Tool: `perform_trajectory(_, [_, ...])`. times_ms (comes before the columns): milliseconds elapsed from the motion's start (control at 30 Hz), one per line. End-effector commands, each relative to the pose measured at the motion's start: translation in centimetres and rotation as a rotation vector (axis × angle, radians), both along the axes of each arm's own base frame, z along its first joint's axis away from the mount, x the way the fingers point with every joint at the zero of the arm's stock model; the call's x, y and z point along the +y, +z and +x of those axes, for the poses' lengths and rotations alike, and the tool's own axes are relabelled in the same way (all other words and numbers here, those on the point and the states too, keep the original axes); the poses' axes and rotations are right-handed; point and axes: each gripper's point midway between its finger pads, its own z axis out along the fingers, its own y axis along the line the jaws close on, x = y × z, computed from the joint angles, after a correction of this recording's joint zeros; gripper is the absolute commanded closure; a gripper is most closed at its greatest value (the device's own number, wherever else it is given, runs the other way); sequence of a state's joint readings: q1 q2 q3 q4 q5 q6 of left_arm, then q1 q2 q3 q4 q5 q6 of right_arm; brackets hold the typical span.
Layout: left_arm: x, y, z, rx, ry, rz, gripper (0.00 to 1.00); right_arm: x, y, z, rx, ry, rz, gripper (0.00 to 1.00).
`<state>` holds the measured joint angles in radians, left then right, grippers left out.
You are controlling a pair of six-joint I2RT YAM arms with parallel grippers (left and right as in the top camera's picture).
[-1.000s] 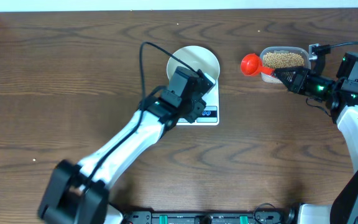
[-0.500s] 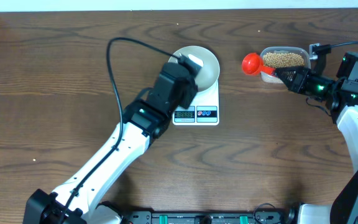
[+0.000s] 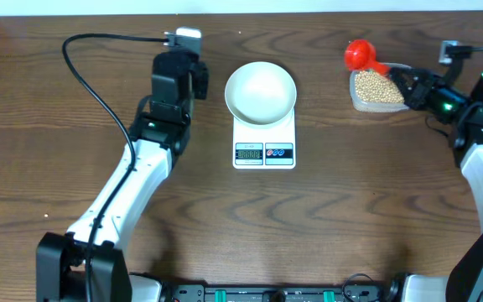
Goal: Scoop item into bowl and weigh 50g on scale
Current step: 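Withdraw the left gripper from the scale panel toward the front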
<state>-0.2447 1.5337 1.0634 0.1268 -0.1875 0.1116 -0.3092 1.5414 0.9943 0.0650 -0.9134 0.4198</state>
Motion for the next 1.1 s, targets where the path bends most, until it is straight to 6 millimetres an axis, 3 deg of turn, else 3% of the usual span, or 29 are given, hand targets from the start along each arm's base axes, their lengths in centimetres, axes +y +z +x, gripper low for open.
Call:
perform_trajectory(0, [0.2, -0.5, -0.4, 0.021, 0.054, -0.108, 0.93, -1.6, 1.2, -0.4, 0.025, -0.036, 0.082, 0.99])
perform_trajectory(167, [-3.4, -3.0, -3.1, 0.163, -0.038, -0.091, 0.93, -2.8, 1.7, -0.4, -0.008, -0.046, 0.071, 0.99])
perform_trajectory(267, [-5.8, -5.7, -6.1, 0.303, -0.102, -0.038, 0.93, -3.2, 2.4, 0.0, -0.068, -0.046, 0.015, 0.99])
perform_trajectory(300, [-7.2, -7.1, -8.0, 0.381, -0.124, -0.028, 0.93, -3.5, 2.6, 0.3, -0.075, -0.063, 0.003, 0.98])
perform_trajectory(533, [-12.2, -10.3, -15.3, 0.592, -0.203, 0.001, 0.93, -2.7, 3.0, 0.3, -0.073, -0.043, 0.006, 0.98])
perform_trajectory(700, [-12.3, -11.9, -18.2, 0.701, -0.137, -0.051, 0.93, -1.7, 2.9, 0.1, -0.046, -0.052, -0.004, 0.99])
perform_trajectory(833, [-11.3, -12.5, -19.7, 0.766, -0.128, -0.031, 0.93, -1.7, 3.4, -0.4, -0.04, -0.11, -0.07, 0.98])
perform_trajectory(1067, [-10.9, -9.0, -19.7, 0.664, -0.151, -0.087, 0.93, -2.6, 4.2, -1.9, -0.023, -0.191, -0.16, 0.99])
